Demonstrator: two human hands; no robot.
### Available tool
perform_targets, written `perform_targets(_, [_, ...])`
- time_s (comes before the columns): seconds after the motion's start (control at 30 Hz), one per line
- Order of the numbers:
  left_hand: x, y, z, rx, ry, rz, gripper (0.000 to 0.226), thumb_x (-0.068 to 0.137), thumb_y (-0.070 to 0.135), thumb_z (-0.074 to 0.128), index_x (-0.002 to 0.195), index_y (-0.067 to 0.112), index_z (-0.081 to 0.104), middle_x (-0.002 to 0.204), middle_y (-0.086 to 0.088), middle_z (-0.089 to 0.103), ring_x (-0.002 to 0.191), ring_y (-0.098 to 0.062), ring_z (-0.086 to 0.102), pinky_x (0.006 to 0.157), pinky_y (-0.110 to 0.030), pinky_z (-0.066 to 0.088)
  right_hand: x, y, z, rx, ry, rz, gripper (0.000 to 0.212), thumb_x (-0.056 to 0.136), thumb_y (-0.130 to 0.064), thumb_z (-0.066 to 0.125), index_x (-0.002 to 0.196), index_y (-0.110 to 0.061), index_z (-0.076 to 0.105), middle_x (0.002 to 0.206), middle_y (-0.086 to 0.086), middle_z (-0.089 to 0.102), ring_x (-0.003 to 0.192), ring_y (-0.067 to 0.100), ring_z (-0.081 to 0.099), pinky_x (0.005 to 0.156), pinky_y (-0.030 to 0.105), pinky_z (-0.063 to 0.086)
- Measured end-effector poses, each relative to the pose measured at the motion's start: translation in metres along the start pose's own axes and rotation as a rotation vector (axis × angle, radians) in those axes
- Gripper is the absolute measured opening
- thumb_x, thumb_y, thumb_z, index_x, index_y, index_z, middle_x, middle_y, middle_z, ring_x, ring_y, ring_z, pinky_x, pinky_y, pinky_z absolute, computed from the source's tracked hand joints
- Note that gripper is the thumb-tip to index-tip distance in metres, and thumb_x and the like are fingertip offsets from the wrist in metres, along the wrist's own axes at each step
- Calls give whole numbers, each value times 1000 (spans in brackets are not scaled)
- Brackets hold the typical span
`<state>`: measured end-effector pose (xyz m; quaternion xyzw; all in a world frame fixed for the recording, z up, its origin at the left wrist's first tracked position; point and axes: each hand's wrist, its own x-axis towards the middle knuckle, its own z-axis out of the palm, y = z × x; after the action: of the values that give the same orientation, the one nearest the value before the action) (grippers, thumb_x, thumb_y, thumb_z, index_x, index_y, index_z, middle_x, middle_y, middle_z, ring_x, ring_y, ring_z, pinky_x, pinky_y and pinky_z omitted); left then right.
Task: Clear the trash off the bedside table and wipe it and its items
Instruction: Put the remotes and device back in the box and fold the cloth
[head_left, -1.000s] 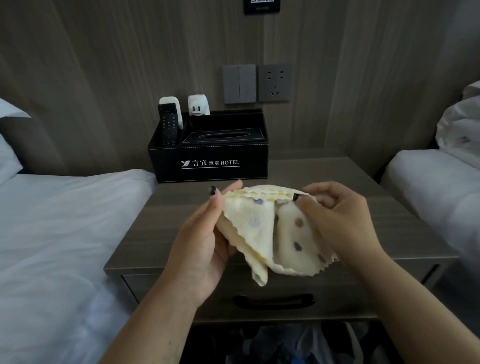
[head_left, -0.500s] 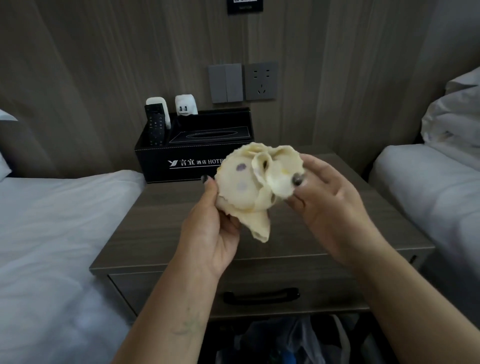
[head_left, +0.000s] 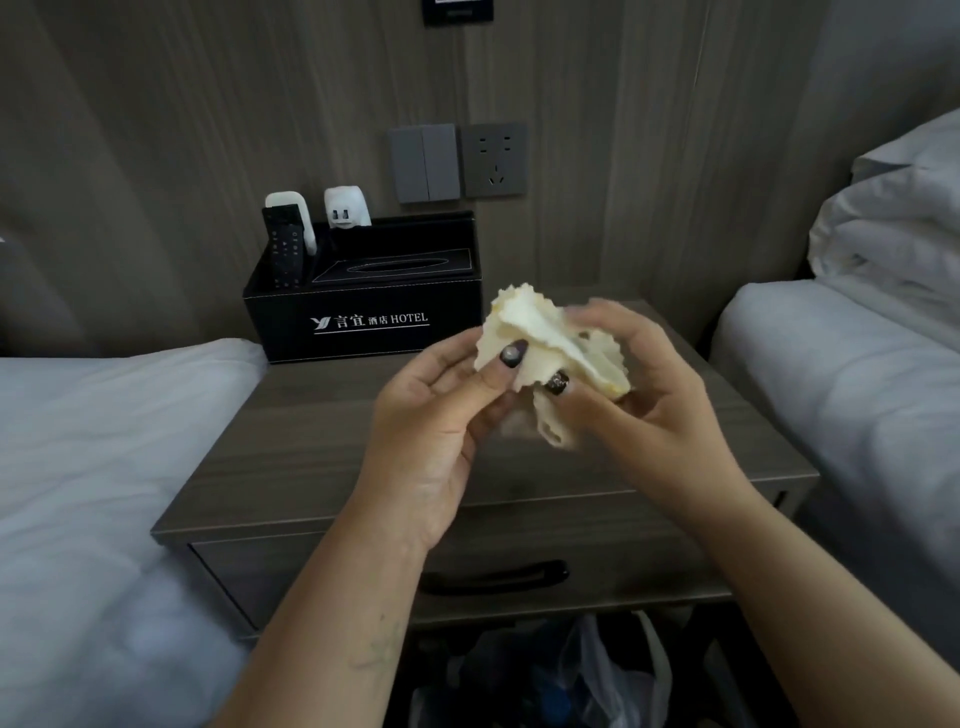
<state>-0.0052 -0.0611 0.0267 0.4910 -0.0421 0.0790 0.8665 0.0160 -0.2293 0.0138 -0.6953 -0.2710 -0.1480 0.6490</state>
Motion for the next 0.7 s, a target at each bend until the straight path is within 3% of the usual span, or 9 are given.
perform_targets(0.03, [-1,2,-1,4,8,14,35,67,11,77,102,13,73,100,-8,75,84,-14,72,63,-20,55,-1,1,0,-28,-23,-1,33,75,-33,73,106,-38,66,134,-2,48,127,13,50,91,31,53])
perform_targets(0.1, [-3,7,-3,43,37,37,24,76,8,71,98,18,73,95,-3,75,78,-13,70,60,-23,54,-3,3,1,-22,-25,20,14,77,-28,76,86,-35,69,130,-5,50,116,4,56,87,23,51])
perform_targets(0.23, [-7,18,-7,129,135,137,29,83,1,57,98,22,69,89,3,72,78,-13,68,61,-27,55,-5,9,-2,-77,111,111,9,78,-18,71,74,-25,70,109,-14,62,99,3,62,80,27,52])
perform_targets(0.33, [-11,37,-20,689,248,445,33,79,3,53,91,31,66,90,16,69,84,-4,63,68,-20,50,-6,10,-14,-225,196,140,10,79,-19,70,78,-29,70,101,-16,65,93,0,63,76,22,52])
perform_targets(0.4, [-12,49,-28,925,250,577,37,81,3,49,90,37,63,93,19,67,82,0,61,68,-14,44,-8,9,-16,-234,231,134,21,77,-15,71,73,-35,68,100,-17,65,93,0,64,72,14,50])
perform_targets(0.53, [-19,57,-40,976,211,643,38,87,6,49,91,41,63,86,16,67,60,1,53,52,-9,39,-15,6,-12,-192,165,87,34,71,0,78,75,-32,70,108,-14,60,104,1,62,85,13,49])
perform_targets(0.63, [-29,58,-46,900,239,634,30,86,16,55,97,41,65,85,11,69,70,-2,59,60,-11,45,-16,-2,-13,-241,103,51,27,72,-1,78,80,-26,72,111,-9,60,103,2,62,86,12,49])
perform_targets(0.7, [-33,61,-52,846,281,628,28,82,17,57,93,41,66,84,12,69,71,-1,58,62,-11,45,-14,-6,-18,-204,112,86,24,76,-2,73,78,-26,75,105,-6,67,98,8,64,84,22,53])
